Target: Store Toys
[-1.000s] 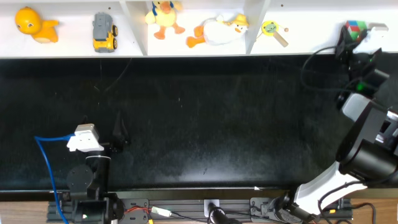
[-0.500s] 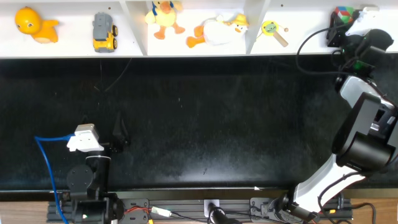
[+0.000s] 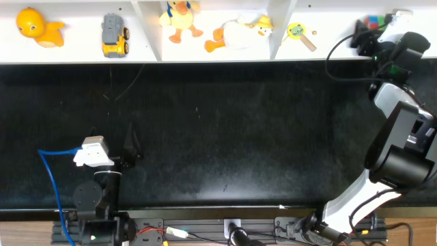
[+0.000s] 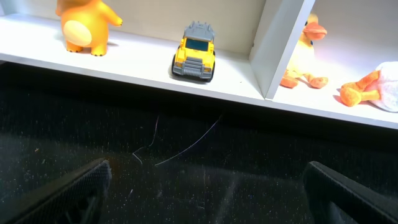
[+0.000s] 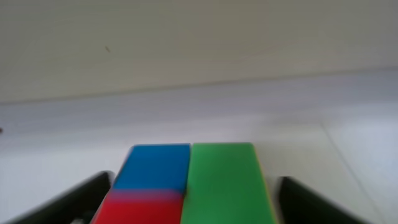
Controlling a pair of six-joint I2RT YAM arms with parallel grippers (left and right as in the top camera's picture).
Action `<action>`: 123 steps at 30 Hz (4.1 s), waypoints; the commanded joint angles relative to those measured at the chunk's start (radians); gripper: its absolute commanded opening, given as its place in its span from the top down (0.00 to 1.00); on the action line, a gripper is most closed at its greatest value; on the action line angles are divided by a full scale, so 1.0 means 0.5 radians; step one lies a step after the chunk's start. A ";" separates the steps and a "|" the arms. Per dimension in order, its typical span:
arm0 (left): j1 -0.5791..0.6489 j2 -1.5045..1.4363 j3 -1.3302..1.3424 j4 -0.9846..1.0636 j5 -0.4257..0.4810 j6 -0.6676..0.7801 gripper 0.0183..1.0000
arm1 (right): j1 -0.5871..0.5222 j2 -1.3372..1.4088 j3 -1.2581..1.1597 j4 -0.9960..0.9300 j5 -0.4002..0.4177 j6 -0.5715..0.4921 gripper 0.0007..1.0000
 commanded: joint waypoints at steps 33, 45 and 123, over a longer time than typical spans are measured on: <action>-0.016 -0.021 -0.008 -0.005 -0.017 -0.006 0.00 | 0.289 -1.817 0.040 -2.342 -0.063 -0.604 0.01; -0.016 -0.021 -0.008 -0.005 -0.017 -0.006 0.00 | 0.372 -1.965 0.039 -2.503 -0.117 -0.415 0.00; -0.016 -0.021 -0.008 -0.005 -0.016 -0.006 0.00 | 0.975 -4.076 -2.407 -1.012 0.853 0.998 0.01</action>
